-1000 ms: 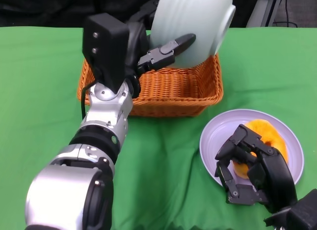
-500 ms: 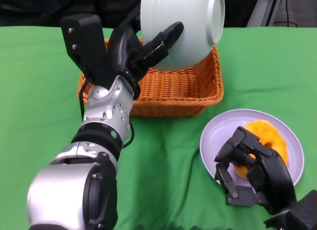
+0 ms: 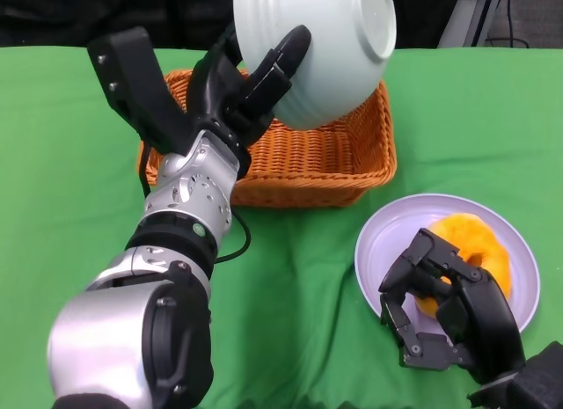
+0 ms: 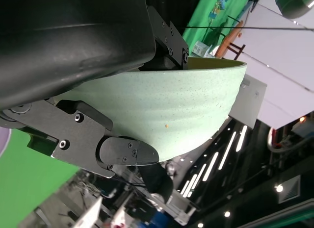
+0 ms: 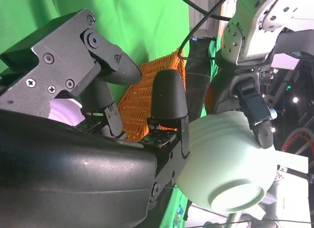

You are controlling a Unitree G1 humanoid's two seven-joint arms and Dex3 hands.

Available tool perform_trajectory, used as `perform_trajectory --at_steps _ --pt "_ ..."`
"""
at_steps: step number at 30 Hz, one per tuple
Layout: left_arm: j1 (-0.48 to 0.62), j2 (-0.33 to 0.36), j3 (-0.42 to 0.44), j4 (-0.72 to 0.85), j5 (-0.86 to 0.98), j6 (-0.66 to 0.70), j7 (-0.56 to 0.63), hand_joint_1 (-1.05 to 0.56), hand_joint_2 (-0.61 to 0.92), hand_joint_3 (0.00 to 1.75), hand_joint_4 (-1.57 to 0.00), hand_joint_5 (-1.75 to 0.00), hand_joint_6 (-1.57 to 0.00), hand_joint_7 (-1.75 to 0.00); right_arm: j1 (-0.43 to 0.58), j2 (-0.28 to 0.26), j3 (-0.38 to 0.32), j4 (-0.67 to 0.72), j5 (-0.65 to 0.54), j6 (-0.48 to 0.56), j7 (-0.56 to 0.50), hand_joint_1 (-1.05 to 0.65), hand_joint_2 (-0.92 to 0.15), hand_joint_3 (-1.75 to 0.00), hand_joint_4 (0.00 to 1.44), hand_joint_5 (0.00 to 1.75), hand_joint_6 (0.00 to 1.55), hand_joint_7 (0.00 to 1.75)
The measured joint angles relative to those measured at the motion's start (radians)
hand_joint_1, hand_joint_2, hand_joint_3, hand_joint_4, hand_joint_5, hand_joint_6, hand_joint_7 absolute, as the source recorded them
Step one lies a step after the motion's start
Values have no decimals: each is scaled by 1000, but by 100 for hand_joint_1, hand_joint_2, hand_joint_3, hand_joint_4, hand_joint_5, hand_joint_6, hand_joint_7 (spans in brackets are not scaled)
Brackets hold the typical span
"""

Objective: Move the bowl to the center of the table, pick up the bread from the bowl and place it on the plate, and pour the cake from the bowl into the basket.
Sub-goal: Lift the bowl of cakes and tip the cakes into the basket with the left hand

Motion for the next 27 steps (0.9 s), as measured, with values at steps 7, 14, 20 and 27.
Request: perform_trajectory --at_steps 7,14,20,27 --pt "-9 -7 85 2 -93 74 16 -12 82 72 -74 -175 -62 -167 -7 0 0 6 1 -10 5 -6 -48 -119 74 175 55 162" --pt "-41 -7 152 4 -174 152 61 -14 92 57 -70 -175 -46 -174 -8 -1 0 8 -9 -14 1 -5 -48 -120 74 175 57 161" --pt "-43 -9 216 8 -246 211 98 -13 92 53 -69 -175 -49 -175 -13 -1 0 15 -8 -18 1 -5 -47 -120 74 175 57 160" --pt "-44 -9 250 12 -280 233 136 -14 92 50 -72 -175 -54 -175 -20 -1 -1 33 -7 -33 3 -6 -46 -121 74 175 58 159"
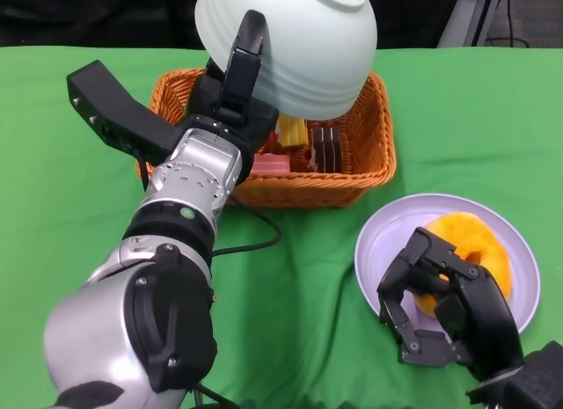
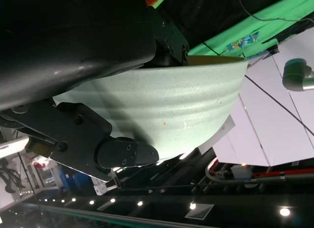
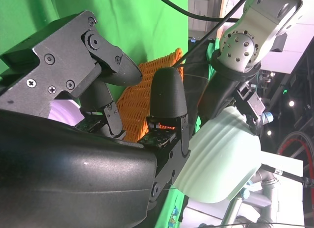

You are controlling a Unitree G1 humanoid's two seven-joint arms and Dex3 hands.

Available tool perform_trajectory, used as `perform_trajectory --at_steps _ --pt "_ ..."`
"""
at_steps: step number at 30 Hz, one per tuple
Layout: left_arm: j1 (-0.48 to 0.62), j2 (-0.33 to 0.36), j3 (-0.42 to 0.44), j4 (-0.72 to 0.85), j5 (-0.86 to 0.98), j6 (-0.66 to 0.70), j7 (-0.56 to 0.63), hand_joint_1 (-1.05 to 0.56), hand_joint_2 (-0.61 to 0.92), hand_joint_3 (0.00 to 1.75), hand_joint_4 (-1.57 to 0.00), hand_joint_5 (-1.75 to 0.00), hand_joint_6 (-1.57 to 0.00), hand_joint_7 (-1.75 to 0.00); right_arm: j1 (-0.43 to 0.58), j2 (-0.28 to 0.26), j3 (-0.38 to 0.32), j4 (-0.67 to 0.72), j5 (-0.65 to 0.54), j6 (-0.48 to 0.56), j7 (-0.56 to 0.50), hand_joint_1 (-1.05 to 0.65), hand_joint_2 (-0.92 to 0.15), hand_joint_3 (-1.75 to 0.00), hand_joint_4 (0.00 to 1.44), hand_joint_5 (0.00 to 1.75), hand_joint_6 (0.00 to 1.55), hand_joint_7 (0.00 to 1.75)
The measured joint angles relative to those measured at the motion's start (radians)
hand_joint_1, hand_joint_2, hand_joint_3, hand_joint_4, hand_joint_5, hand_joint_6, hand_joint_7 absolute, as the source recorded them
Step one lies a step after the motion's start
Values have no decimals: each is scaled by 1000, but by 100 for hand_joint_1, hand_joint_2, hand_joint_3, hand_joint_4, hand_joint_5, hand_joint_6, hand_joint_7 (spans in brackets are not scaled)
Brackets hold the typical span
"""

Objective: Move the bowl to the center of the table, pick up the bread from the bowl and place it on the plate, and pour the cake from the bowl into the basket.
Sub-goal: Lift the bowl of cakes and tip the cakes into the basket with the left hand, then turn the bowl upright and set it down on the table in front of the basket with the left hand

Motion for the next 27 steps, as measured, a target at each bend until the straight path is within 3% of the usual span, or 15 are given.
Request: perform_trajectory --at_steps 10,16,20,25,27 --pt "0 3 -34 -4 15 3 -27 -20 92 50 -71 -175 -52 -173 -2 0 0 8 0 -7 1 -6 -46 -121 73 175 58 158" --pt "-2 6 -82 -21 53 -12 -61 -13 92 50 -70 -175 -54 -167 -3 0 0 17 0 -17 2 -6 -46 -122 74 175 59 158" --pt "-1 24 -181 -39 157 -115 -146 -20 92 46 -70 -175 -57 -167 -3 0 0 17 1 -16 2 -9 -47 -118 74 175 58 156" --pt "-1 49 -251 -56 234 -206 -198 -14 91 42 -71 -175 -62 -166 -3 0 0 17 5 -15 7 -10 -48 -116 73 175 59 156" --pt "5 54 -279 -60 265 -241 -211 -12 89 48 -69 -175 -64 -163 -3 0 0 17 4 -15 7 -10 -49 -115 73 175 59 155"
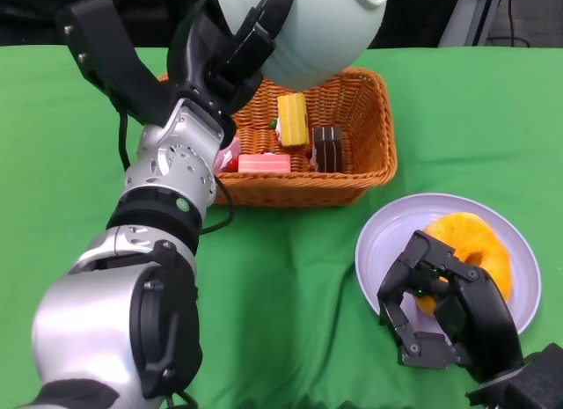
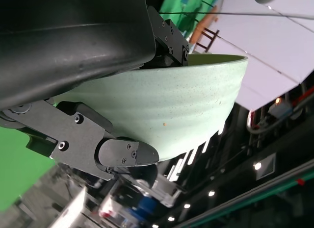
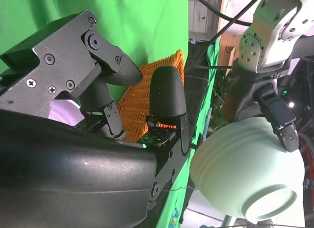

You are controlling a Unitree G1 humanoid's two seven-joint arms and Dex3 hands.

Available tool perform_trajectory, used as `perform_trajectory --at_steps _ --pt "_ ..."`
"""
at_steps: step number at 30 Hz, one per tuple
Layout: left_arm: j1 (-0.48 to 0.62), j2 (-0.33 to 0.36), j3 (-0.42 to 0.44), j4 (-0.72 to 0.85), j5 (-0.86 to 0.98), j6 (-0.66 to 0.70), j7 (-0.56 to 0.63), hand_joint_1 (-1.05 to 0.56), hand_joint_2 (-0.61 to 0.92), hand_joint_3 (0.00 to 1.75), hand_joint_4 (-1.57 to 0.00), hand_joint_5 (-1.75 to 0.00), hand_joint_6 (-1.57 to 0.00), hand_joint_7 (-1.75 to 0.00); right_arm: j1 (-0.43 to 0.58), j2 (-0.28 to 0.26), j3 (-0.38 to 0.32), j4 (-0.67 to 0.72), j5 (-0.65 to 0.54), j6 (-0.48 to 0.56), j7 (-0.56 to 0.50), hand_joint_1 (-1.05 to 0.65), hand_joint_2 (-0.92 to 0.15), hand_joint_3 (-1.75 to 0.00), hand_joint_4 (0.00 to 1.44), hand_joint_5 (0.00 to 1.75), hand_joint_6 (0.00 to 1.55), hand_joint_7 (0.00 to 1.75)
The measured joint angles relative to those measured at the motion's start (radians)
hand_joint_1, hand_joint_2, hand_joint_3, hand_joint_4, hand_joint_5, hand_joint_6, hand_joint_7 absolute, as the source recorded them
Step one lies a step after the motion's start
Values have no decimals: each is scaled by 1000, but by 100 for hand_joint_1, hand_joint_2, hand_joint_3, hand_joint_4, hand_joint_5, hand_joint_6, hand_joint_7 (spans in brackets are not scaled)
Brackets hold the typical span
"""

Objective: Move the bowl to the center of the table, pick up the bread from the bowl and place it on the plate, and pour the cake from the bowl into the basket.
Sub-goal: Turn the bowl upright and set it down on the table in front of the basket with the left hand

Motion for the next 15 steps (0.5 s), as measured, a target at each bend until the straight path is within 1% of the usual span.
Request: perform_trajectory --at_steps 4,7,8,10,12,15 --pt "15 8 -60 -8 66 -91 -38 -14 90 53 -69 -175 -62 -162 0 0 0 -1 -13 0 -11 -8 -49 -116 73 175 59 155" --pt "19 11 -74 -11 79 -127 -55 -14 89 54 -68 -175 -61 -162 0 0 0 -1 -22 0 -16 -8 -49 -117 73 175 59 155" --pt "23 14 -85 -11 93 -144 -55 -22 91 51 -70 -175 -60 -161 0 0 0 -2 -22 0 -16 -9 -49 -117 73 175 59 156" --pt "49 46 -147 -13 185 -255 -39 -25 92 50 -69 -175 -58 -159 1 0 0 -8 -20 2 -16 -9 -47 -117 73 175 58 157" --pt "81 91 -220 -14 299 -391 6 -25 92 50 -69 -175 -59 -157 3 -1 -1 -21 -20 7 -17 -9 -47 -118 71 175 57 159" --pt "122 148 -274 -17 401 -533 80 -26 92 52 -69 -175 -60 -155 8 -4 -1 -49 -22 27 -27 -9 -47 -120 70 175 56 160"
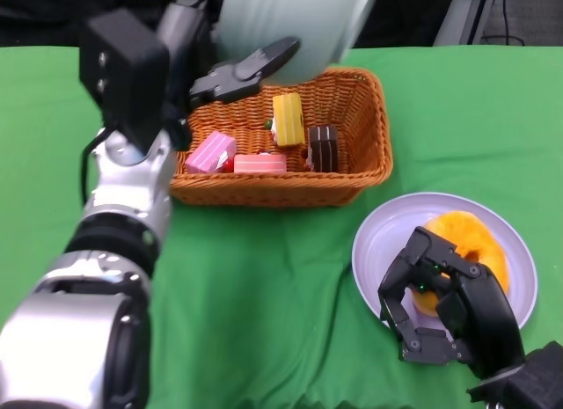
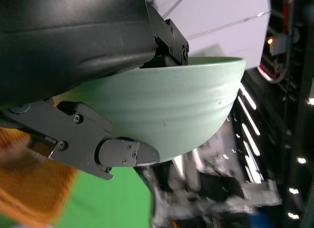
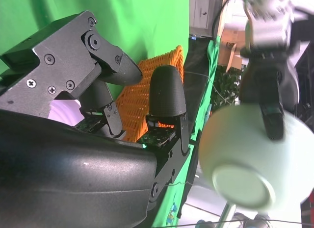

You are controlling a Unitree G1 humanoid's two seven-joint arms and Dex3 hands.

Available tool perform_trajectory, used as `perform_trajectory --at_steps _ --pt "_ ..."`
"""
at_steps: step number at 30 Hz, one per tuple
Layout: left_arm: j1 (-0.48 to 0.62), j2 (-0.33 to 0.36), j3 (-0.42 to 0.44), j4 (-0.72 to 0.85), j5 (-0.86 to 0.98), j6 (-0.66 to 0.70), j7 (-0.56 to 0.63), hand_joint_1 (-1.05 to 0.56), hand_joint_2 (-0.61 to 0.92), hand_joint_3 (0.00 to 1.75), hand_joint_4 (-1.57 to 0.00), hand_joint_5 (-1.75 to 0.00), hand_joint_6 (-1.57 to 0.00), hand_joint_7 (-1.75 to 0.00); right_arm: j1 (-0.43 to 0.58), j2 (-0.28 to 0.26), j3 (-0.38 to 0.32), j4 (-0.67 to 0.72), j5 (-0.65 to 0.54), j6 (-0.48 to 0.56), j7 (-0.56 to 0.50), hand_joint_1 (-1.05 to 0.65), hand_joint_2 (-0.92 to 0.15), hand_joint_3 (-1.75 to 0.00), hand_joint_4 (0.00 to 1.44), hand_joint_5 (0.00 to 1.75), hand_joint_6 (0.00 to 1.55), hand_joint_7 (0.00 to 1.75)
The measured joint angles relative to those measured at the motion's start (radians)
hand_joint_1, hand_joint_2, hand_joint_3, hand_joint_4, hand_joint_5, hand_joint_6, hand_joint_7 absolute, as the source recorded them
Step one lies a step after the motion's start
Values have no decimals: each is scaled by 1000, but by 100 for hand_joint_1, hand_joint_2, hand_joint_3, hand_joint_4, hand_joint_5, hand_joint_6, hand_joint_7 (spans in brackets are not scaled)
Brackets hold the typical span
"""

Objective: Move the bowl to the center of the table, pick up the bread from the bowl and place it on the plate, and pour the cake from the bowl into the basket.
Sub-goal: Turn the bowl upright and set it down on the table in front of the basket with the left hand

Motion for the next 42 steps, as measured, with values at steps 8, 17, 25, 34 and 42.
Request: perform_trajectory --at_steps 8,17,25,34,42 --pt "58 100 -75 -1 130 -194 125 -24 92 52 -72 -175 -59 -149 9 -7 2 -36 23 21 12 -8 -42 -124 75 175 56 167" --pt "134 203 -165 -17 309 -350 325 -23 89 52 -71 -175 -60 -147 15 -6 3 -77 40 41 14 -6 -41 -128 75 175 54 167" --pt "220 263 -259 -82 553 -461 624 -22 91 44 -66 -175 -65 -138 18 -6 4 -79 40 45 16 -5 -42 -129 74 175 55 166" --pt "285 390 -441 -194 991 -426 1160 -20 92 28 -63 -175 -62 -134 20 -6 4 -96 37 57 9 -2 -43 -132 73 175 56 162" --pt "283 454 -696 -182 1287 -242 1697 -18 92 25 -65 -175 -54 -154 23 -6 3 -107 40 68 15 -1 -43 -133 72 175 56 161"
